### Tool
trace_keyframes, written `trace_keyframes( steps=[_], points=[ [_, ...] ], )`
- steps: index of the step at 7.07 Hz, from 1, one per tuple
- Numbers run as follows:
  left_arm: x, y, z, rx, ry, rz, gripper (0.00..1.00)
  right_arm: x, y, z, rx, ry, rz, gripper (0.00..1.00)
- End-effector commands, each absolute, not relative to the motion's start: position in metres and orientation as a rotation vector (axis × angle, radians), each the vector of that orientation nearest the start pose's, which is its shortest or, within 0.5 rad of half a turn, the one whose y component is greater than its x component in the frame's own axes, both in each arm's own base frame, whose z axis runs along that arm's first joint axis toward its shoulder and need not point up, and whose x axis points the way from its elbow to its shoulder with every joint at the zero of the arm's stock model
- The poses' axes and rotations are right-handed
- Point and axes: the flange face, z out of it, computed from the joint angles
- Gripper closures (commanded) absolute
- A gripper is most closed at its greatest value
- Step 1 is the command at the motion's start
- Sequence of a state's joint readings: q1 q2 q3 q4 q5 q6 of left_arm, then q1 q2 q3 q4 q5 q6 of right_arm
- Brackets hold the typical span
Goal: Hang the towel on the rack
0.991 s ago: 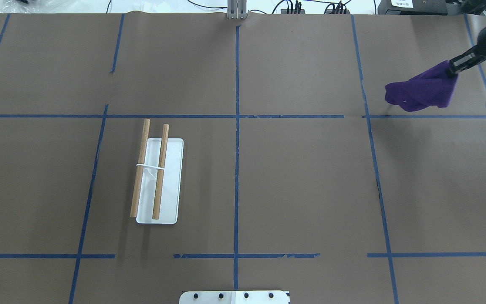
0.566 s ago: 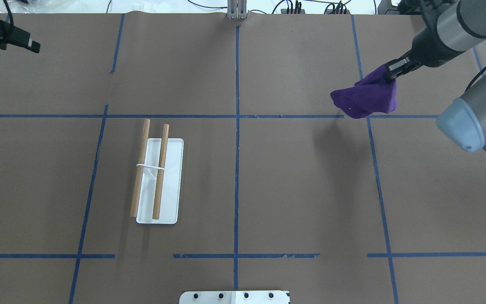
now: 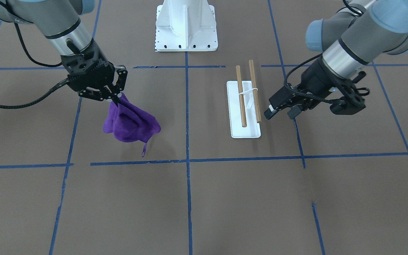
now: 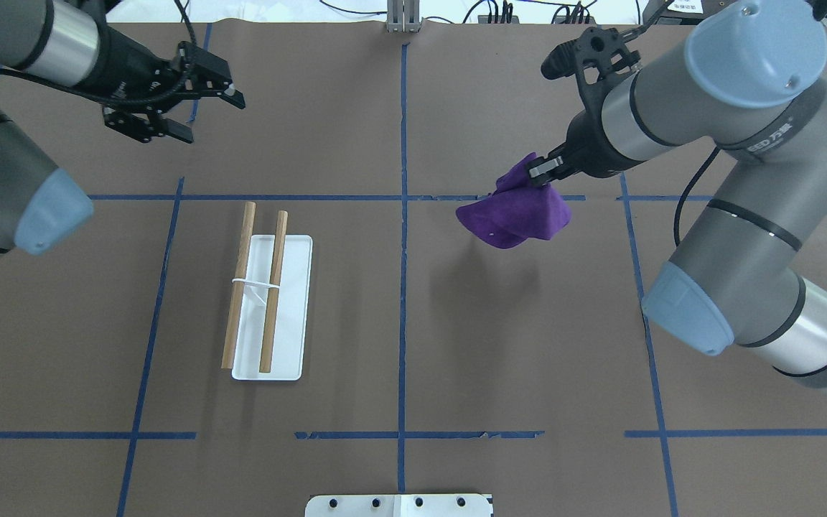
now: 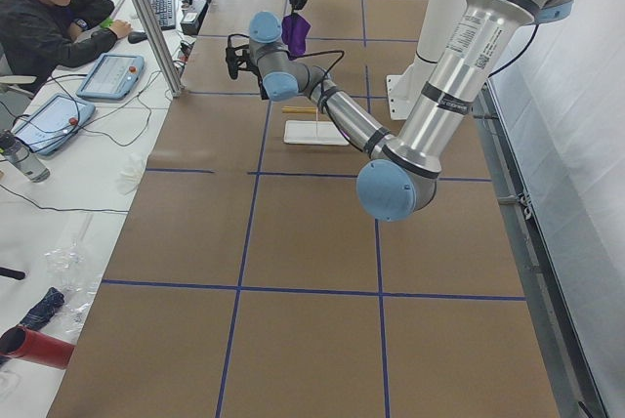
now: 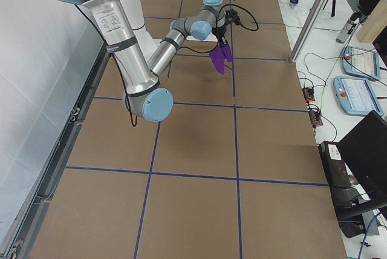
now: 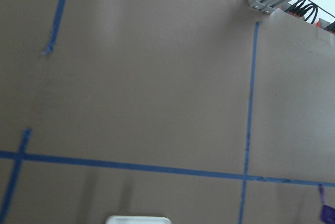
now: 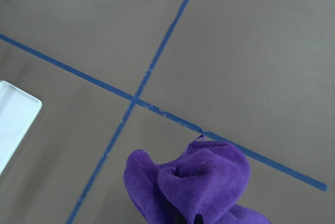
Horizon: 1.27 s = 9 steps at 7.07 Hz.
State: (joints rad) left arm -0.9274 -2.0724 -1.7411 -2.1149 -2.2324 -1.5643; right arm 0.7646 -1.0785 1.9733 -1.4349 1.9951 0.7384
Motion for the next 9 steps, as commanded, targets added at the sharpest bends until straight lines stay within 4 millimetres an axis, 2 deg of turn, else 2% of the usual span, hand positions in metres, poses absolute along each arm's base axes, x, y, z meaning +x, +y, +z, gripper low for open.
trace_keyframes(
  steps=[1, 4, 5, 6, 9],
  points=[
    [0.406, -0.493, 0.179, -0.063, 1.368, -0.539, 0.00, -0.359, -0.448, 0.163, 0.495, -1.112, -0.208, 1.00],
    [0.434, -0.473, 0.160, -0.181, 1.389, -0.611, 0.00, -0.346, -0.437, 0.141, 0.529, -1.175, -0.190, 1.00],
    [0.440, -0.475, 0.156, -0.222, 1.387, -0.656, 0.00, -0.342, -0.433, 0.131, 0.531, -1.196, -0.176, 1.00],
    [0.440, -0.475, 0.154, -0.259, 1.387, -0.699, 0.00, -0.341, -0.433, 0.115, 0.546, -1.218, -0.163, 1.00],
    [0.440, -0.475, 0.144, -0.305, 1.399, -0.750, 0.00, -0.339, -0.432, 0.106, 0.563, -1.228, -0.157, 1.00]
  ],
)
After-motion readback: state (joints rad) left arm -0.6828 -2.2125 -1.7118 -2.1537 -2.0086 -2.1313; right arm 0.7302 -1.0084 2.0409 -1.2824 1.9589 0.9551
